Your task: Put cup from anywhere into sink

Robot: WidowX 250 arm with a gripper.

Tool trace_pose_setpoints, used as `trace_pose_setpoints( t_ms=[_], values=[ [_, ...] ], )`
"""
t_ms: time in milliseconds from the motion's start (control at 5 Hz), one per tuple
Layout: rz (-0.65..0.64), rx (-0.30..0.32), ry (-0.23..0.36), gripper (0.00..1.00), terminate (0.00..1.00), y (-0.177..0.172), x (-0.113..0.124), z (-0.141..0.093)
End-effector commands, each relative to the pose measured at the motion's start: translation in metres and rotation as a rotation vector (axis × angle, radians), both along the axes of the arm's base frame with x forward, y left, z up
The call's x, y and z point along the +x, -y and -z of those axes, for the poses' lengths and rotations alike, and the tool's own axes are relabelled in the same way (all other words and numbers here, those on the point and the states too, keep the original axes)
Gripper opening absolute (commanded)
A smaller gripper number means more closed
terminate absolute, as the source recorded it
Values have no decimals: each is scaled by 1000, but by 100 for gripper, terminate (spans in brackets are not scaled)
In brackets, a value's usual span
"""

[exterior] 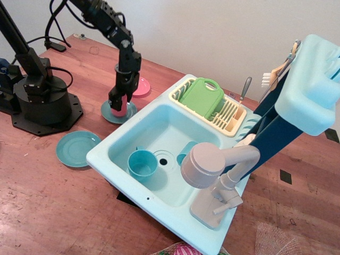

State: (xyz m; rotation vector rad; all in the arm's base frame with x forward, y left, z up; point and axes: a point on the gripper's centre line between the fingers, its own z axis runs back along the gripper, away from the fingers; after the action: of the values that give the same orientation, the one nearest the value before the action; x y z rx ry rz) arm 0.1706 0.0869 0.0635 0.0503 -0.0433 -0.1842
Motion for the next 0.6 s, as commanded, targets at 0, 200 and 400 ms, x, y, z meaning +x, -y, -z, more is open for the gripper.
trace_pose_setpoints(
  t_ms=[0,200,400],
  values=[
    [45,114,64,0,0,-27,24,-74],
    [122,155,111,0,0,-9,73,-116],
    [238,113,206,0,0,33,121,-110]
  ],
)
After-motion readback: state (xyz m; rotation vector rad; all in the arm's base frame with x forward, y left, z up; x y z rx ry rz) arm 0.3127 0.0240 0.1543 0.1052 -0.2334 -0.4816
